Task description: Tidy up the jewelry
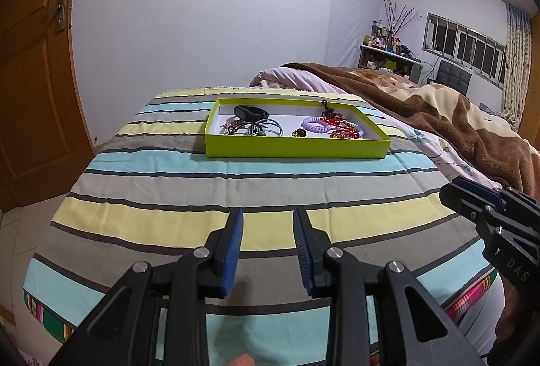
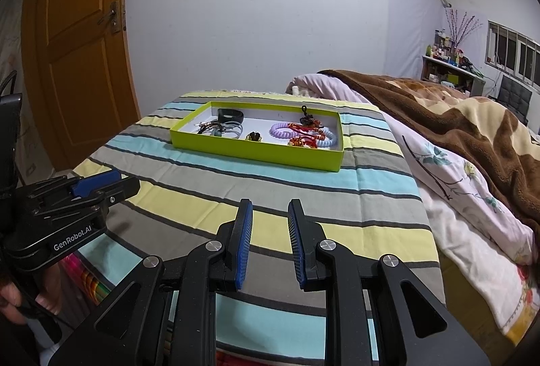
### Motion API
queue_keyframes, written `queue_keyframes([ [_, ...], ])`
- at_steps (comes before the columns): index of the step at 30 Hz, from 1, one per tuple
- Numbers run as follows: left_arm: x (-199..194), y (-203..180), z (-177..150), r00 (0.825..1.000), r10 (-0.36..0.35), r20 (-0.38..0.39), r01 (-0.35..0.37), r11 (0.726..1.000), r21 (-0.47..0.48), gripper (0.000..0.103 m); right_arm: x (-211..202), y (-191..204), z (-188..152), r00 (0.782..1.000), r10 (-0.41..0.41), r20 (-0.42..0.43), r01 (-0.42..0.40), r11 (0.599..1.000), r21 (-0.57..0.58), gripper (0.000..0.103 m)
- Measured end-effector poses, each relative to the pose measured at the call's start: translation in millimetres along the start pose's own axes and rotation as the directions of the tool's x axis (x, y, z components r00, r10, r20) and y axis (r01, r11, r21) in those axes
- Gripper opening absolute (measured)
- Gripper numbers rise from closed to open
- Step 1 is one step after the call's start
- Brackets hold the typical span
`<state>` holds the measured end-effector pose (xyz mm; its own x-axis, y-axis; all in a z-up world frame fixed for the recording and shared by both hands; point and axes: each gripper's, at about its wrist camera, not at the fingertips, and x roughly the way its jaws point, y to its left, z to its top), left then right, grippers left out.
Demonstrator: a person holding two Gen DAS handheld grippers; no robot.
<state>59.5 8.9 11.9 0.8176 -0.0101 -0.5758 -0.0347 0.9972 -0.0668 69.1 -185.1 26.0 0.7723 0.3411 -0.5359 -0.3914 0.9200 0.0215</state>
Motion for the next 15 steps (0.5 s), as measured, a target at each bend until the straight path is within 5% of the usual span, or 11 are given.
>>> queue_keyframes([
  [15,1.7,-4.1,-2.0,1.0,0.011,-0.009,-0.011,1.0,0.02,0.032,-0.2,0.3,0.3,1.0,0.0,0.0,0.0,1.0,-0.002,0.022],
])
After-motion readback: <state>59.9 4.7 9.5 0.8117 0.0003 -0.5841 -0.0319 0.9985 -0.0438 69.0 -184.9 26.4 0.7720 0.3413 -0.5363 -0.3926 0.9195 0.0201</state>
